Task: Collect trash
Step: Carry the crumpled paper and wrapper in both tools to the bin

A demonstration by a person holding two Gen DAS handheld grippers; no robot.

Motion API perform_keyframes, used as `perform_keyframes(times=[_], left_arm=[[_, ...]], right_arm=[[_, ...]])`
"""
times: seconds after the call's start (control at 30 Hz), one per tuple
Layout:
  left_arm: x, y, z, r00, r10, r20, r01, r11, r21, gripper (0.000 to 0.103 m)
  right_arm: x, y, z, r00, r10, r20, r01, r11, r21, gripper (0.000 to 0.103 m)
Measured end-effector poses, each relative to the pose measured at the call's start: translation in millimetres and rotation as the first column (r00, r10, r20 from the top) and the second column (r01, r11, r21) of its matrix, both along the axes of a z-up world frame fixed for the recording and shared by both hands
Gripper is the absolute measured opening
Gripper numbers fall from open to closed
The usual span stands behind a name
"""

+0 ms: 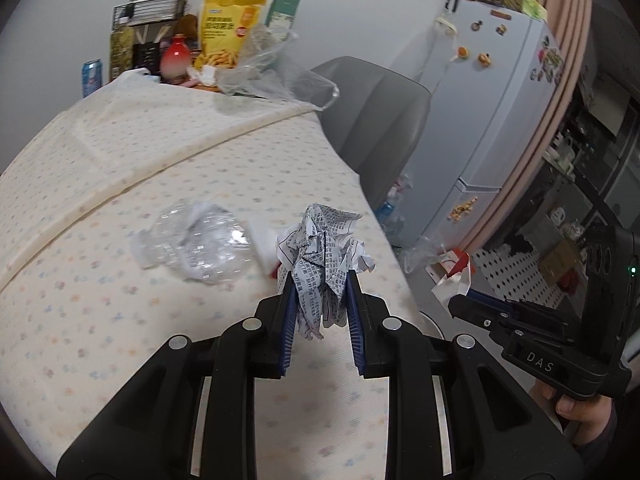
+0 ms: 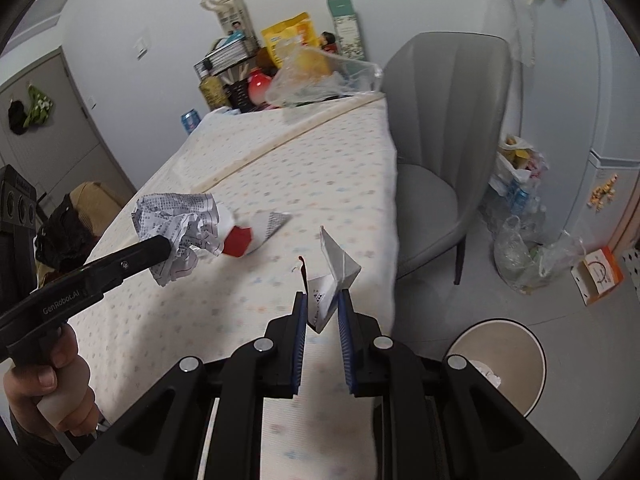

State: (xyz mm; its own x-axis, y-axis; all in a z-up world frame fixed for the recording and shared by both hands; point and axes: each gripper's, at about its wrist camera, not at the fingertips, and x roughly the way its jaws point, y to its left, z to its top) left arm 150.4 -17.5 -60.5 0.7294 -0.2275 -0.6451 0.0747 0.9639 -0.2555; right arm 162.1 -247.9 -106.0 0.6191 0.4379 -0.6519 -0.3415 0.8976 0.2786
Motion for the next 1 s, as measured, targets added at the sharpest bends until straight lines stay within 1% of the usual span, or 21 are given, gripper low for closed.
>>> perform_keyframes(times=[0.33,0.63,0.83,0.87,0.9,0.93,0.97,1.0], left_arm=[[27,-59,-2,0.994,-0.108,-0.017,0.109,0.994,0.021,0.023],[52,-104,-14,0.983,-0.174,-0.054,0.176,0.984,0.031,0.023],[64,-129,-19,0.975,-0.212,-0.071,0.214,0.976,0.031,0.023],[65,-132,-20,0.973,-0.217,-0.074,0.220,0.975,0.032,0.023],[66,-136,-21,0.971,-0.224,-0.078,0.227,0.973,0.034,0.023],[67,-139,-22,0.970,-0.229,-0.080,0.232,0.972,0.036,0.023],[68,-142,-23,0.969,-0.233,-0.083,0.237,0.971,0.038,0.023],[68,-146,-24,0.967,-0.239,-0.086,0.243,0.969,0.040,0.023]], right_arm=[[7,-68,-10,0.992,-0.127,-0.010,0.127,0.992,0.028,0.016],[17,-123,-38,0.969,-0.238,-0.067,0.240,0.970,0.035,0.016],[23,-149,-55,0.951,-0.293,-0.096,0.297,0.955,0.026,0.016],[26,-154,-59,0.948,-0.303,-0.100,0.307,0.952,0.023,0.018],[28,-158,-62,0.945,-0.310,-0.102,0.314,0.949,0.022,0.024],[30,-161,-65,0.942,-0.320,-0.103,0.324,0.946,0.018,0.029],[33,-166,-70,0.934,-0.342,-0.104,0.345,0.939,0.009,0.041],[35,-169,-73,0.928,-0.357,-0.103,0.359,0.933,0.000,0.049]])
